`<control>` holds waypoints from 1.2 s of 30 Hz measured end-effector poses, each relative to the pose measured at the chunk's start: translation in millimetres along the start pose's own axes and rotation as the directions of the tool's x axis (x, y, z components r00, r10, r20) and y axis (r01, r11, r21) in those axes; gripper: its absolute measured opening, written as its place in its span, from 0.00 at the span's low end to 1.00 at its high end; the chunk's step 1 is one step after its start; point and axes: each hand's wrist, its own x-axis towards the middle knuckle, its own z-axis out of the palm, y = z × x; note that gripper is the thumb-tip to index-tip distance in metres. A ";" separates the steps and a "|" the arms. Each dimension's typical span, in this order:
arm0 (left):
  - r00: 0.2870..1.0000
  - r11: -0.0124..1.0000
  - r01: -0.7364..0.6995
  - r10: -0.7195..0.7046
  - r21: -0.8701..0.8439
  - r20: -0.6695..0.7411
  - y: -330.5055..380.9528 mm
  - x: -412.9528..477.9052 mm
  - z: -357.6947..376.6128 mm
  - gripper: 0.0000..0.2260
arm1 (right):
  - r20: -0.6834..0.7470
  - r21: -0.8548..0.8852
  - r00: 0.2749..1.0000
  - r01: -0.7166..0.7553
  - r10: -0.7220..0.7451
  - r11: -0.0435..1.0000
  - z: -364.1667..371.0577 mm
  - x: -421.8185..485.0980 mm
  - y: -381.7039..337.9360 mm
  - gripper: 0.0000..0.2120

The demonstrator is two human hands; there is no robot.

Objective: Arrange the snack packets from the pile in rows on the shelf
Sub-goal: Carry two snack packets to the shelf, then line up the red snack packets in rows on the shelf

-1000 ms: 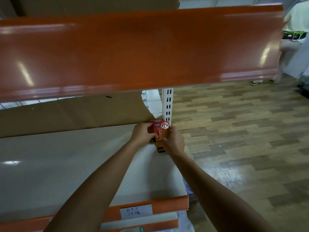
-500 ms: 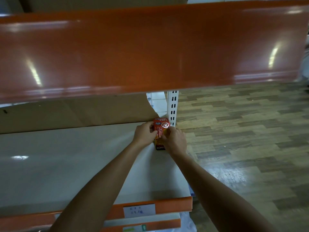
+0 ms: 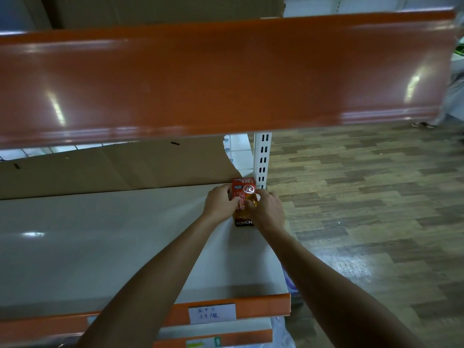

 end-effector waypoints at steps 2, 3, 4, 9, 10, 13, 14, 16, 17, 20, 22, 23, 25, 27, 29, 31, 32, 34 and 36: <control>1.000 1.000 -0.004 0.004 -0.002 -0.010 -0.9 -1.7 -0.3 0.16 | -0.029 0.002 1.000 0.000 0.000 1.000 1.3 -1.9 -0.3 0.19; 1.000 1.000 -0.006 0.007 0.003 -0.016 -1.4 -2.5 -0.6 0.16 | -0.047 -0.004 0.999 0.007 -0.007 1.000 2.3 -3.6 -1.0 0.19; 1.000 1.000 -0.010 0.010 0.009 -0.025 -1.9 -3.2 -1.1 0.16 | -0.067 -0.014 0.998 0.020 -0.021 1.000 3.3 -5.5 -2.0 0.19; 0.997 0.993 -0.043 0.050 0.110 -0.060 -5.6 -12.3 -5.7 0.20 | -0.114 -0.072 0.976 0.177 -0.185 0.981 9.6 -16.3 -12.6 0.15; 0.996 0.988 -0.050 0.060 0.147 -0.065 -7.4 -14.7 -8.1 0.20 | -0.113 -0.080 0.967 0.220 -0.228 0.972 11.8 -18.5 -15.9 0.14; 0.994 0.967 -0.053 0.075 0.249 -0.080 -15.6 -23.5 -18.9 0.19 | -0.076 -0.081 0.945 0.312 -0.318 0.947 23.0 -25.3 -27.5 0.12; 0.994 0.962 -0.049 0.074 0.270 -0.083 -20.0 -27.2 -23.7 0.19 | -0.055 -0.066 0.939 0.336 -0.340 0.940 27.7 -28.1 -31.8 0.13; 0.994 0.955 -0.022 0.052 0.296 -0.093 -30.7 -36.2 -34.4 0.19 | -0.006 -0.031 0.927 0.374 -0.374 0.927 37.9 -35.0 -41.6 0.16; 0.994 0.952 -0.003 0.035 0.308 -0.100 -37.2 -41.5 -40.2 0.19 | 0.021 -0.020 0.921 0.390 -0.390 0.920 43.5 -39.1 -46.8 0.16; 0.991 0.940 0.058 -0.014 0.337 -0.131 -58.8 -58.2 -58.8 0.19 | 0.108 -0.010 0.891 0.444 -0.440 0.896 61.4 -53.2 -63.3 0.18; 0.987 0.927 0.099 -0.044 0.361 -0.156 -74.1 -70.8 -72.7 0.19 | 0.157 -0.010 0.865 0.483 -0.476 0.875 73.4 -64.2 -75.5 0.18; 0.984 0.921 0.118 -0.058 0.372 -0.170 -82.2 -77.8 -79.9 0.19 | 0.175 -0.014 0.851 0.505 -0.495 0.863 80.0 -70.1 -81.9 0.19; 0.977 0.907 0.155 -0.080 0.393 -0.200 -99.6 -92.6 -94.9 0.19 | 0.216 -0.031 0.819 0.550 -0.532 0.835 94.1 -82.9 -95.6 0.18; 0.967 0.893 0.196 -0.108 0.406 -0.229 -117.2 -108.7 -111.8 0.20 | 0.266 -0.057 0.783 0.595 -0.563 0.801 109.0 -97.9 -112.3 0.19; 0.958 0.877 0.235 -0.136 0.419 -0.253 -135.0 -124.6 -130.4 0.20 | 0.282 -0.020 0.776 0.592 -0.564 0.806 122.8 -115.0 -132.0 0.19; 0.947 0.864 0.267 -0.154 0.426 -0.282 -153.5 -139.3 -149.7 0.20 | 0.281 0.030 0.774 0.583 -0.567 0.812 136.1 -133.2 -153.0 0.18; 0.940 0.861 0.282 -0.160 0.422 -0.301 -163.1 -147.1 -159.9 0.20 | 0.286 0.036 0.765 0.594 -0.578 0.804 143.4 -142.8 -163.4 0.18; 0.925 0.856 0.310 -0.173 0.413 -0.337 -181.9 -162.7 -179.1 0.19 | 0.306 0.029 0.740 0.621 -0.599 0.783 159.4 -161.0 -182.3 0.18; 0.912 0.850 0.335 -0.184 0.407 -0.366 -200.6 -178.3 -196.0 0.19 | 0.306 0.056 0.738 0.618 -0.602 0.785 173.9 -179.2 -200.5 0.18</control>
